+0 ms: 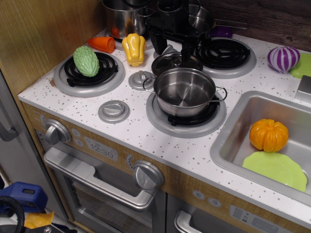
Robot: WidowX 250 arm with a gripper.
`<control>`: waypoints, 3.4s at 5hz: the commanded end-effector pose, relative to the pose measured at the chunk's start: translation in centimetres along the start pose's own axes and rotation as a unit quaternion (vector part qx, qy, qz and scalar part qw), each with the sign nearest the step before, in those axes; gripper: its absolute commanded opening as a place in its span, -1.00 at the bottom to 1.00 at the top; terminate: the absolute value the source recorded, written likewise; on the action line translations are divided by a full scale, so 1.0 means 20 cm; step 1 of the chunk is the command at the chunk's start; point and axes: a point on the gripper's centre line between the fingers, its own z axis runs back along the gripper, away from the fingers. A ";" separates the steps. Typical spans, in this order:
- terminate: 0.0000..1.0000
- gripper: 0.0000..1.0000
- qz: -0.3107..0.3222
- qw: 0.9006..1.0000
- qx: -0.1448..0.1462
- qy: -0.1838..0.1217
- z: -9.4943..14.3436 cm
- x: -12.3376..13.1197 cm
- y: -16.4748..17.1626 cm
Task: Put lid on pot or pan
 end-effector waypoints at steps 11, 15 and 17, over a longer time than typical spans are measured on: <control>-1.00 -1.00 0.001 0.999 0.037 -0.015 0.14 0.19 0.03; -1.00 -1.00 0.048 0.996 0.074 -0.004 0.37 0.13 -0.10; -1.00 -1.00 0.098 0.993 0.067 0.011 0.38 0.01 -0.25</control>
